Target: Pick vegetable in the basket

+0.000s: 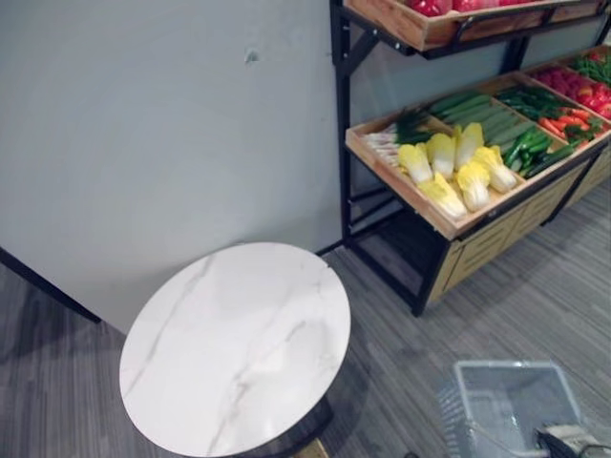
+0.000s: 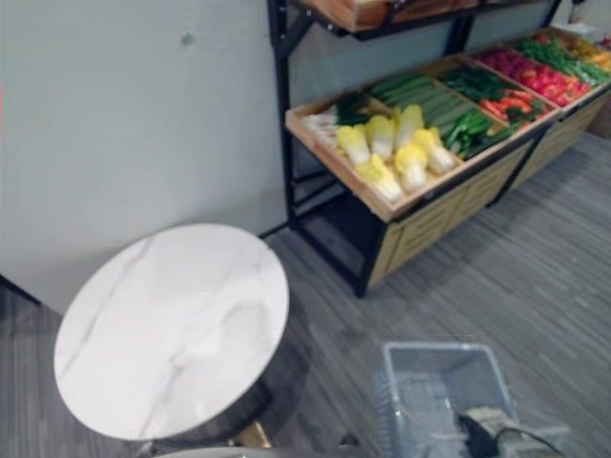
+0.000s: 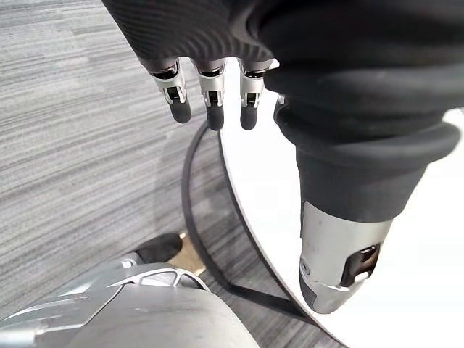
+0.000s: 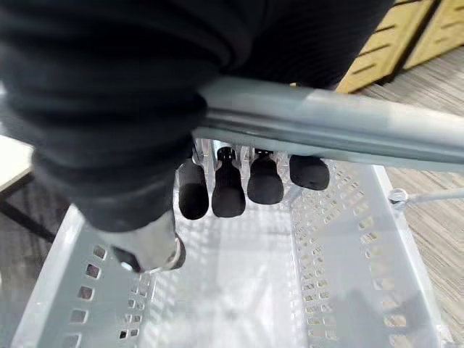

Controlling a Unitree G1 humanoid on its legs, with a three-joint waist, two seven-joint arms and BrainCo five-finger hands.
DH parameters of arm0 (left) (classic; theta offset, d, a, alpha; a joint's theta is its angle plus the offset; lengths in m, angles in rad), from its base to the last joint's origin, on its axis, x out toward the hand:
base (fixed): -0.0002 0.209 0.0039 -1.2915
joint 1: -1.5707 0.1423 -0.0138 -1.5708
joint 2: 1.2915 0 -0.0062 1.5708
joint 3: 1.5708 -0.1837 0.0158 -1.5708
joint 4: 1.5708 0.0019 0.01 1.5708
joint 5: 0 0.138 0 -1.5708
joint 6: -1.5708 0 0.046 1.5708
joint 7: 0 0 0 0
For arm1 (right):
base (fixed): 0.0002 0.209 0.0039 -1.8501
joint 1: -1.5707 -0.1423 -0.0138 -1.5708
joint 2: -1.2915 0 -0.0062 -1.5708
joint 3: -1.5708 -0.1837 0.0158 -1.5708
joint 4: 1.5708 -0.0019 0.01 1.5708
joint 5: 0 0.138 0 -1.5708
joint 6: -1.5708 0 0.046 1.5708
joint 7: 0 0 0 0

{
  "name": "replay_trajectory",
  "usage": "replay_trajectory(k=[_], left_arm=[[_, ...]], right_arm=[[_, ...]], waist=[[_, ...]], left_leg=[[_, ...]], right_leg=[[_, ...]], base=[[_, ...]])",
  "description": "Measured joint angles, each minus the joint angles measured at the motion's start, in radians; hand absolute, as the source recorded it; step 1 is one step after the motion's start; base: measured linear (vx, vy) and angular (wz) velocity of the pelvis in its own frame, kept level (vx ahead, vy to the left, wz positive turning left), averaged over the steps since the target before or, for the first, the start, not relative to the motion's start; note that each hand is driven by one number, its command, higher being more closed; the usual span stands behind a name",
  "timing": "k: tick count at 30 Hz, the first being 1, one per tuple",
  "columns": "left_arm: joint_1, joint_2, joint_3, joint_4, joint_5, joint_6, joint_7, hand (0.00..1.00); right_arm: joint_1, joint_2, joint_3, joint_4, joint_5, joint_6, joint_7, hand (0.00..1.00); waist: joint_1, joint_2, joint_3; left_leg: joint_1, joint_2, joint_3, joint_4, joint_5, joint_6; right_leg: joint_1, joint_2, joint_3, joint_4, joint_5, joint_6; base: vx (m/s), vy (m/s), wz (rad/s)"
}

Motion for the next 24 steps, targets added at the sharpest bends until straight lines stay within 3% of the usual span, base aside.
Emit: replay_trajectory(k=[4,7,8,9,10,12,13,14,15,16,17,18,19,20,22,24], left_arm=[[0.008,0.0,-0.003,0.015,0.018,0.0,0.0,0.0],[-0.003,0.011,-0.007,0.037,0.033,0.001,0.003,0.0],[-0.008,0.023,-0.007,0.037,0.034,0.002,0.005,0.0],[-0.008,0.026,-0.006,0.036,0.034,0.002,0.01,0.0],[-0.013,0.027,0.002,0.032,0.034,0.0,0.014,0.0],[-0.027,0.047,0.022,0.017,0.033,0.001,0.016,0.0],[-0.03,0.052,0.024,0.017,0.032,0.001,0.016,0.0],[-0.03,0.058,0.031,0.016,0.03,0.0,0.015,0.0],[-0.038,0.058,0.033,0.016,0.028,0.0,0.014,0.0],[-0.05,0.058,0.036,0.017,0.027,0.0,0.013,0.0],[-0.059,0.048,0.037,0.016,0.027,0.0,0.011,0.0],[-0.073,0.028,0.037,0.018,0.027,-0.002,0.009,0.0],[-0.074,0.015,0.038,0.015,0.027,-0.005,0.009,0.0],[-0.074,0.012,0.039,0.016,0.026,-0.005,0.009,0.0],[-0.082,0.012,0.047,0.016,0.021,-0.004,0.013,0.0],[-0.083,0.013,0.056,0.016,0.02,-0.004,0.015,0.0]], right_arm=[[0.023,0.05,-0.083,0.021,-0.001,0.032,-0.01,1.0],[-0.014,0.086,-0.091,0.016,-0.003,0.063,-0.04,1.0],[-0.015,0.106,-0.09,0.009,-0.009,0.073,-0.04,1.0],[-0.026,0.121,-0.09,0.005,-0.009,0.083,-0.04,1.0],[-0.056,0.135,-0.086,0.01,-0.009,0.088,-0.039,1.0],[-0.118,0.16,-0.084,-0.006,-0.008,0.083,-0.039,1.0],[-0.121,0.158,-0.084,-0.007,-0.008,0.084,-0.04,1.0],[-0.134,0.156,-0.084,-0.007,-0.006,0.09,-0.039,1.0],[-0.151,0.16,-0.084,-0.009,0.002,0.097,-0.039,1.0],[-0.161,0.161,-0.084,-0.019,0.007,0.097,-0.039,1.0],[-0.17,0.161,-0.084,-0.025,0.011,0.097,-0.039,1.0],[-0.184,0.161,-0.077,-0.025,0.012,0.099,-0.038,1.0],[-0.189,0.162,-0.059,-0.025,0.011,0.106,-0.037,1.0],[-0.187,0.163,-0.052,-0.025,0.011,0.107,-0.037,1.0],[-0.178,0.167,-0.022,-0.025,0.012,0.107,-0.036,1.0],[-0.18,0.177,-0.015,-0.025,0.012,0.105,-0.036,1.0]], waist=[[-0.038,-0.007,0.003],[-0.045,-0.028,0.012],[-0.046,-0.041,0.014],[-0.045,-0.033,0.015],[-0.038,0.003,0.028],[-0.046,-0.006,0.086],[-0.043,-0.016,0.084],[-0.039,-0.042,0.074],[-0.036,-0.058,0.075],[-0.038,-0.068,0.072],[-0.042,-0.065,0.075],[-0.039,-0.058,0.083],[-0.04,-0.034,0.08],[-0.041,-0.027,0.077],[-0.042,-0.003,0.072],[-0.04,0.001,0.073]], left_leg=[[0.002,-0.026,0.021,0.001,-0.002,0.013],[-0.01,-0.05,0.128,0.007,-0.012,0.038],[-0.008,-0.058,0.175,0.008,-0.012,0.057],[-0.008,-0.044,0.213,0.007,-0.021,0.091],[-0.007,-0.001,0.264,0.003,-0.027,0.1],[0.027,0.057,0.359,0.056,-0.052,0.093],[0.029,0.062,0.378,0.067,-0.057,0.087],[0.036,0.064,0.418,0.086,-0.07,0.069],[0.033,0.071,0.453,0.107,-0.078,0.058],[0.027,0.074,0.47,0.111,-0.073,0.053],[0.025,0.073,0.471,0.113,-0.066,0.043],[0.02,0.074,0.474,0.114,-0.052,0.03],[0.021,0.094,0.494,0.109,-0.038,0.031],[0.023,0.1,0.505,0.11,-0.036,0.03],[0.011,0.15,0.527,0.144,-0.034,0.012],[0.007,0.191,0.542,0.163,-0.025,0.002]], right_leg=[[-0.025,-0.021,0.031,0.023,0.003,0.017],[-0.106,-0.029,0.133,0.033,0.029,0.057],[-0.118,-0.035,0.141,0.017,0.02,0.044],[-0.113,-0.034,0.098,-0.015,-0.014,-0.009],[-0.138,-0.038,-0.019,0.076,-0.038,-0.069],[-0.154,-0.096,-0.229,0.399,-0.096,-0.156],[-0.14,-0.109,-0.245,0.427,-0.099,-0.157],[-0.101,-0.137,-0.24,0.424,-0.096,-0.154],[-0.072,-0.135,-0.218,0.348,-0.109,-0.113],[-0.066,-0.119,-0.217,0.287,-0.116,-0.098],[-0.058,-0.106,-0.214,0.247,-0.12,-0.089],[-0.055,-0.087,-0.213,0.189,-0.124,-0.05],[-0.065,-0.09,-0.244,0.191,-0.129,-0.049],[-0.071,-0.089,-0.254,0.194,-0.129,-0.048],[-0.077,-0.048,-0.261,0.166,-0.121,-0.036],[-0.086,-0.027,-0.272,0.166,-0.122,-0.038]], base=[[-0.01,0.075,-0.15],[-0.03,0.093,-0.85],[-0.03,0.088,-1.05],[-0.06,0.059,-1.1],[-0.07,0.038,-1.37],[-0.05,0.013,-1.4],[0.0,-0.048,-1.19],[0.02,-0.104,-1.2],[-0.02,-0.177,-1.2],[-0.05,-0.17,-0.86],[-0.09,-0.148,-0.79],[-0.06,-0.094,-0.84],[-0.05,-0.081,-0.83],[-0.01,-0.089,-0.58],[0.03,-0.123,-0.38],[0.06,-0.126,-0.29]])
